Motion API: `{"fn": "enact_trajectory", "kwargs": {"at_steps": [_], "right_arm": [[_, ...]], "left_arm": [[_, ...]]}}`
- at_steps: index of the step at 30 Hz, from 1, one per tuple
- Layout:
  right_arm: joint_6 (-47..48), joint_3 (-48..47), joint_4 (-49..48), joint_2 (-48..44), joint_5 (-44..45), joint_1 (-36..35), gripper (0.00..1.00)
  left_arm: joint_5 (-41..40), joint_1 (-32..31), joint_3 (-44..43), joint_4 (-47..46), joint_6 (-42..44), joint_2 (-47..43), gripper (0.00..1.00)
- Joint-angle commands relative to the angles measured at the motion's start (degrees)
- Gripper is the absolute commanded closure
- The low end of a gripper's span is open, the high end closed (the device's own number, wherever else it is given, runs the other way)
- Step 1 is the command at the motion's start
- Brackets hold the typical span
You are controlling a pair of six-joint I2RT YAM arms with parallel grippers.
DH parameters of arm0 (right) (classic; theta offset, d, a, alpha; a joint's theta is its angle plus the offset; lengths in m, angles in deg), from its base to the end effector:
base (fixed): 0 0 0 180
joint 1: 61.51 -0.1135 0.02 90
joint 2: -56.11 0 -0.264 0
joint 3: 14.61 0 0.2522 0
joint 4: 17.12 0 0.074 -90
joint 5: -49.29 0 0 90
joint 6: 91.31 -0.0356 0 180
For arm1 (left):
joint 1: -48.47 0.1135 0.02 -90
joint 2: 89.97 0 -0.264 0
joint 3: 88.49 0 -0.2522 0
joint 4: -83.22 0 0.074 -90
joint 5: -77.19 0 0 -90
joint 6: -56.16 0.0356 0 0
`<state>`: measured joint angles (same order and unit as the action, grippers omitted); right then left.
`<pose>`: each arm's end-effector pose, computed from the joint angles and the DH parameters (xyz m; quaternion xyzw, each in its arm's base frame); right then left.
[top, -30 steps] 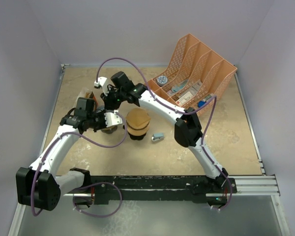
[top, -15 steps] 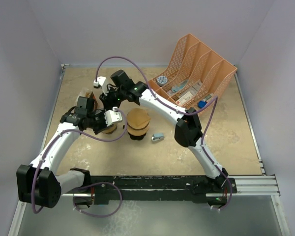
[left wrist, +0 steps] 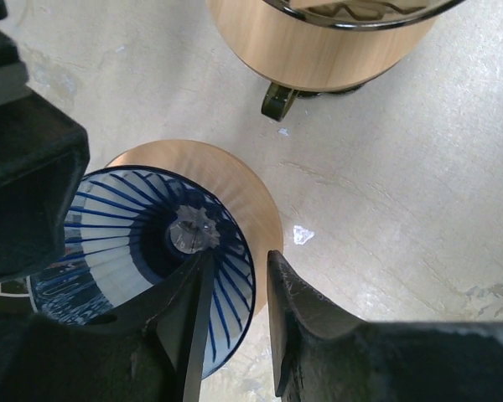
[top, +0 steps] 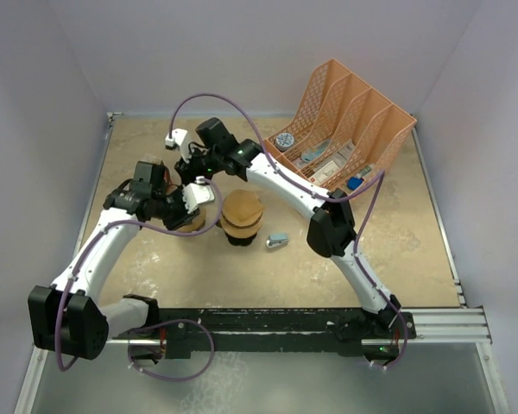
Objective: Place the coffee filter in the dripper
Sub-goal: Place the coffee dripper in the dripper holder, then pick up the coffee filter from the coffee filter holder.
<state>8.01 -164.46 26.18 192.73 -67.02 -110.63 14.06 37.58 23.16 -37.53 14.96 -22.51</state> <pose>0.3474 0.4254 0.2995 -0.5110 0.6808 0.3509 0.3902 0.2193 -0.0586 0.2712 0.5206 0.7802 -0.1253 0.3234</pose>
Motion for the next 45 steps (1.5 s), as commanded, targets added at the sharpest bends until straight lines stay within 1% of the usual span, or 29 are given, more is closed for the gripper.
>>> {"fn": "enact_trajectory", "kwargs": {"at_steps": [1,9,12,15,18,24,26,29,33,38,45], "right_arm": [[0.5,-2.9,-0.4,-2.7,-0.8,0.9,0.57],[0.5,-3.0,-1.4,-5.4,-3.3,3.3,0.55],[0.1,-2.0,-2.7,-7.7,-5.4,5.5,0.54],[-0.2,-0.5,-4.4,-10.7,-7.1,8.3,0.53],[-0.4,0.3,-5.4,-13.1,-7.7,11.1,0.52],[0.3,3.5,-5.5,-18.2,-8.2,16.5,0.51],[0.7,6.1,-5.6,-20.2,-8.3,18.3,0.5],[1.5,10.5,-6.0,-23.4,-8.6,21.2,0.5],[2.6,16.4,-6.2,-27.8,-8.5,25.3,0.5],[3.7,25.0,-7.7,-33.9,-8.6,30.6,0.5],[5.3,36.6,-10.8,-42.4,-9.6,38.2,0.48]], "left_arm": [[1.8,0.3,-3.7,-0.1,-1.1,0.6,0.67],[4.6,0.3,-7.6,2.8,-1.6,-0.6,0.56],[4.9,0.4,-9.5,2.4,-4.9,-1.9,0.54],[3.2,0.3,-11.1,-0.4,-11.0,-3.3,0.52],[-1.2,0.3,-12.9,-3.9,-18.0,-4.0,0.51],[-15.6,0.4,-16.2,-8.4,-28.7,-3.1,0.51],[-21.0,0.6,-17.0,-10.5,-31.4,-2.8,0.5],[-27.4,1.1,-18.6,-11.2,-34.2,-1.5,0.49],[-32.1,2.2,-20.0,-11.5,-36.0,0.6,0.49],[-32.7,5.9,-20.4,-12.8,-37.8,3.0,0.5],[-26.8,14.0,-19.7,-15.0,-39.1,7.8,0.49]]}}
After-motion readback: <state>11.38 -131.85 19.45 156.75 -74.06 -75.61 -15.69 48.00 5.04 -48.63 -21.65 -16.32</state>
